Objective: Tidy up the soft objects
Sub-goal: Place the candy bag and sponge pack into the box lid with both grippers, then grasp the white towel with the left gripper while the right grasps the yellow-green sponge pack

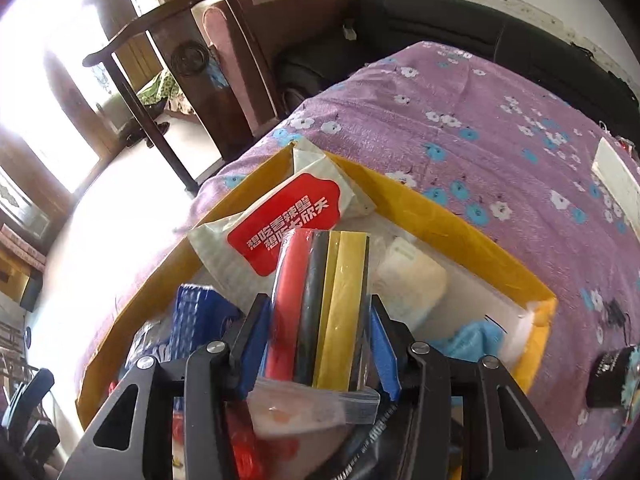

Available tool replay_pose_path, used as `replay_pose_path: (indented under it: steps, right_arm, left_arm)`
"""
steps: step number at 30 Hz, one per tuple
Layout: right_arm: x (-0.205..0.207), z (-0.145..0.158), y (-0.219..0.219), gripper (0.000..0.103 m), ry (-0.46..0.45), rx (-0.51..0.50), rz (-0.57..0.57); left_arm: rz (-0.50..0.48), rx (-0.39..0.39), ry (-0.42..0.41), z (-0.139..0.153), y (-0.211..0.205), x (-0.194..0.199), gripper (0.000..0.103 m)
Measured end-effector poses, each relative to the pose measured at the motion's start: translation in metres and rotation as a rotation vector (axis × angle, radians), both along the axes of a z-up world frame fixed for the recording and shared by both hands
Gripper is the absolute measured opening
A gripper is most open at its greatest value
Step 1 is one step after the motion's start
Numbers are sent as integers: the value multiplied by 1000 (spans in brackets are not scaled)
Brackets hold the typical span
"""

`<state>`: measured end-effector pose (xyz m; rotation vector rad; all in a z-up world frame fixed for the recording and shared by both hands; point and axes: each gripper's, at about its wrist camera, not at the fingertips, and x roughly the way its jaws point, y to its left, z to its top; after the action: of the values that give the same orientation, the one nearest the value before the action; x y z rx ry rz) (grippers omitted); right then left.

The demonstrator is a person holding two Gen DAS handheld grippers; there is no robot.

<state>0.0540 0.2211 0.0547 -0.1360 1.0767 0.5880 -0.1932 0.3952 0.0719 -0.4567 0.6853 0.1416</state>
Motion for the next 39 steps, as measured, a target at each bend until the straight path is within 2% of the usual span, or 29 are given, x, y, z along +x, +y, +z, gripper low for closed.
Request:
replay_pose_path:
  steps: [1, 5, 7, 12, 18, 23, 30, 33, 39]
  right_arm:
    - [-3, 4, -3, 54, -11, 11, 0]
    - [-21, 27, -21, 69, -96, 24, 0]
    - [-31, 38, -38, 70, -135, 26, -11]
    - [-56, 53, -90, 71, -165, 51, -34]
    - [-83, 63, -178, 72, -178, 100, -127]
    - [-105, 71, -270, 73, -216, 124, -276]
    - [-126, 62, -397, 76, -209, 158, -505]
    - [-133, 49, -431, 76, -172, 169, -566]
    - [-136, 26, -463, 76, -132, 191, -626]
  left_arm:
    - [4, -1, 2, -1, 0, 0, 79]
    - [8, -9, 15, -4, -2, 2, 79]
    - [-1, -7, 13, -3, -8, 3, 79]
    - [-38, 30, -3, 7, -35, 2, 79]
    - [-90, 90, -23, 25, -72, 0, 80]
    - [-164, 133, -44, 36, -115, -2, 84]
    - [-306, 176, -25, 34, -183, 10, 84]
    - [-362, 179, -23, 33, -207, 12, 84]
    - [-470, 208, 14, 23, -255, 17, 84]
